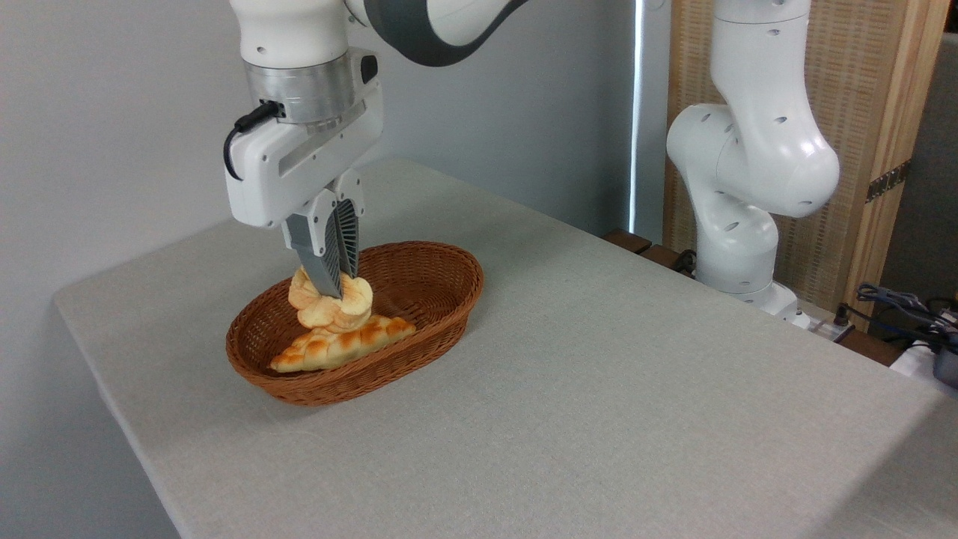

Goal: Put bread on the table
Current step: 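Lift the bun out of the basket and carry it beside the basket, then lower the bun onto the table and open the gripper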

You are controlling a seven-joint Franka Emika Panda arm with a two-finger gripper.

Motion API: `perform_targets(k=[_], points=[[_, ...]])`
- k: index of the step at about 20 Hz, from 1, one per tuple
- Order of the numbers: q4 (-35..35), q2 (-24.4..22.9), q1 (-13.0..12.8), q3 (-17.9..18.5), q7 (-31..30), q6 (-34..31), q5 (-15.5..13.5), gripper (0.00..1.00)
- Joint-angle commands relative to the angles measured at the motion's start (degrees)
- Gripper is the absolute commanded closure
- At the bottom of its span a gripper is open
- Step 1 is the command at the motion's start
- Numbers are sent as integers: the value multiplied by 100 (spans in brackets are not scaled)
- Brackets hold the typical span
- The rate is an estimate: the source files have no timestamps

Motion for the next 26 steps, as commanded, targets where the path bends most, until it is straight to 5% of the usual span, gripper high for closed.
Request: perform_targets(k=[1,5,9,15,16,26], points=[[49,-11,4,306,83,-539,36,91],[-21,103,13,587,66,-602,669,89],[-21,173,13,1123,75,-593,766,73],[-65,340,13,1238,83,-357,1152,5],[-83,340,13,1238,83,-330,1153,0],[-74,340,13,1238,57,-321,1127,0]])
